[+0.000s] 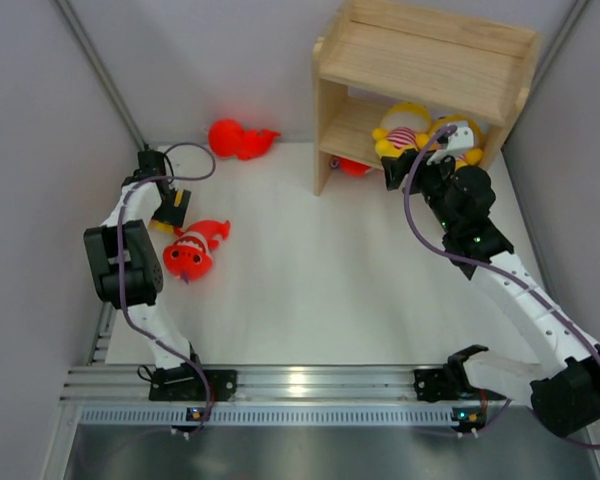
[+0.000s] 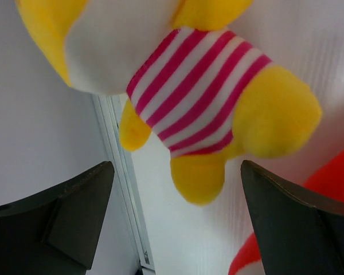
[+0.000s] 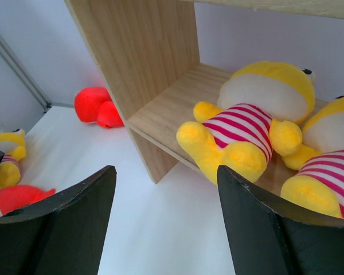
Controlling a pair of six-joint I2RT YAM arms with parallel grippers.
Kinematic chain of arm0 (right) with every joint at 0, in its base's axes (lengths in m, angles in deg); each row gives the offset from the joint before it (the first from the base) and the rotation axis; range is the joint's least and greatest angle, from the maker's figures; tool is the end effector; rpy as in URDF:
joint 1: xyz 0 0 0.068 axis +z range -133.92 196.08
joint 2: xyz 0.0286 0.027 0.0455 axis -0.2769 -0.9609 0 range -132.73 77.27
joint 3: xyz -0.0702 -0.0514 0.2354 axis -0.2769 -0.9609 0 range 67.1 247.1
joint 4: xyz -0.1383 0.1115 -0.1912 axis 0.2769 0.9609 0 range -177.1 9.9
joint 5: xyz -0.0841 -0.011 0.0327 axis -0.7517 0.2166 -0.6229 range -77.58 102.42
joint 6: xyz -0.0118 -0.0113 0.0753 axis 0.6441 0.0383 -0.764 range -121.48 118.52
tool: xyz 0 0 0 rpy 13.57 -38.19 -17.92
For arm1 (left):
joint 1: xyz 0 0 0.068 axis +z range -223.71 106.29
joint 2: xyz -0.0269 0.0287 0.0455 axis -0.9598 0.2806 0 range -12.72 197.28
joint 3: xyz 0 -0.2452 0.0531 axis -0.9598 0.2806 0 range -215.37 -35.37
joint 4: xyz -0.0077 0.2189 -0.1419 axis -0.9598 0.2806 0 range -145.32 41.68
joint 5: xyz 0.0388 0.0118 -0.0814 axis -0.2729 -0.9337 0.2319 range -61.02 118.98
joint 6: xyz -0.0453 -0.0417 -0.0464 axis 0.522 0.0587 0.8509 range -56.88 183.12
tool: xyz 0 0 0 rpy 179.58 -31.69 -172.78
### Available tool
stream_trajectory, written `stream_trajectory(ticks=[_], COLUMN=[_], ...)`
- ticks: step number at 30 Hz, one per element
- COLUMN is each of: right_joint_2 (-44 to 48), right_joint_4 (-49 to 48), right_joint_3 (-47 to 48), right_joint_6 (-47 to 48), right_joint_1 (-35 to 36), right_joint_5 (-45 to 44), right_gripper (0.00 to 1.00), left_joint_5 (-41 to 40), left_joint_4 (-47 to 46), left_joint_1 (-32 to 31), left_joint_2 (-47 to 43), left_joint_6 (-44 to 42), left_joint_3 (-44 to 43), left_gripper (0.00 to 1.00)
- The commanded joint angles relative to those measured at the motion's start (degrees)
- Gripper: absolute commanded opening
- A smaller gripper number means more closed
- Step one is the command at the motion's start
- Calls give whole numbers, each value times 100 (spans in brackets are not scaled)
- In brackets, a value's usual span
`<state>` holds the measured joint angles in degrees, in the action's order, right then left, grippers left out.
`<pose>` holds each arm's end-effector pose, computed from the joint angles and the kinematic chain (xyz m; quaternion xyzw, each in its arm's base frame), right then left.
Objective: Place and organize the stuffed toys onto the shelf
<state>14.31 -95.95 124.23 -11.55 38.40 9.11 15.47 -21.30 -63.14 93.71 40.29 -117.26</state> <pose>0.2779 0.1100 0.3706 -0.0526 0.6863 0.1831 0.7019 0.3977 0.0897 0.1803 0.0705 0.9538 0.1858 0.2252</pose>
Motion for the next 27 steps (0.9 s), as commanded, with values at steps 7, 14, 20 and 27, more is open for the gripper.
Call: stream_trajectory(ticks=[7, 14, 20, 27], right_joint_2=[398, 583, 706, 23], right_joint_4=[-162, -74, -136, 515], right_joint_3=[106, 97, 141, 703], right_joint_6=[57, 198, 1276, 2773], right_joint_1=[9, 17, 341, 1677], right_joint_5=[164, 199, 1814, 3027], right_gripper=[71, 71, 71, 75], left_joint_5=[534, 824, 1272, 2370], left_joint_4=[-97, -133, -115, 456], left_joint_1=[94, 68, -281, -1776], left_joint_2=[721, -306, -1571, -3435], left_joint_6=[244, 121, -449, -1189], left_joint_3=[-337, -205, 5, 1192], left_gripper=[58, 0, 0, 0])
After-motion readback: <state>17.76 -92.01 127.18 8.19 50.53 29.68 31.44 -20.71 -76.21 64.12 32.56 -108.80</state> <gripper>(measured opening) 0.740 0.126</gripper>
